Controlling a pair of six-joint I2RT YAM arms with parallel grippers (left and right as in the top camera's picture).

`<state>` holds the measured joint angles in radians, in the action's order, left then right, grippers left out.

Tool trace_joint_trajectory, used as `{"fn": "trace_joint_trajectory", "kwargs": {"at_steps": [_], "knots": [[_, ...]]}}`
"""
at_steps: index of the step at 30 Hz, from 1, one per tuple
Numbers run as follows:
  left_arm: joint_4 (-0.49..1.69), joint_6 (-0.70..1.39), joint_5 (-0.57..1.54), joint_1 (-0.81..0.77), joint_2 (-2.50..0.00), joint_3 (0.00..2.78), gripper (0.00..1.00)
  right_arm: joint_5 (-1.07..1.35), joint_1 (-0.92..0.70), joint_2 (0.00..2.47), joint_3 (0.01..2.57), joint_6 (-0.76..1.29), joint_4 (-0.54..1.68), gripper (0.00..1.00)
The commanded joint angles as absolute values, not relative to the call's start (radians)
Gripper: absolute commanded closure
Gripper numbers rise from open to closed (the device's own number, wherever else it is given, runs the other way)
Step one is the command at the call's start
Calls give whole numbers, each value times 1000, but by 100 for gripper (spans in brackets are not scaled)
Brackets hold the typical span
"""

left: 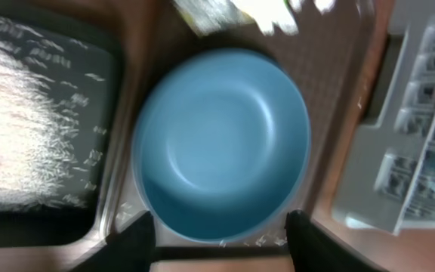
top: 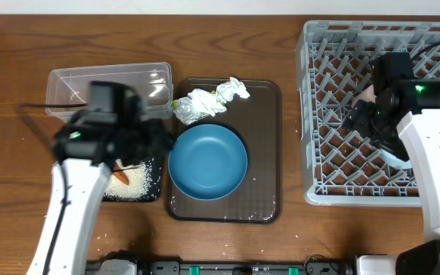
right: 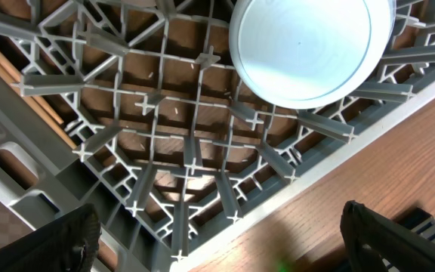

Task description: Sort waste into correct bins and load items into the dishwasher rack

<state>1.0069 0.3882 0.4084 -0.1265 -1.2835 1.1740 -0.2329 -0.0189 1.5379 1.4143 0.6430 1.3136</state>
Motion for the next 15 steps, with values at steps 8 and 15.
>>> {"fn": "trace_joint_trajectory", "kwargs": {"at_steps": [8,15], "knots": [[934,538,224,-439,-1562,1181,94,-243,-14,1535,1426,638,1314,1],[830,601,223,-609,-1736,1181,94,-243,-14,1535,1426,638,1314,1]]}}
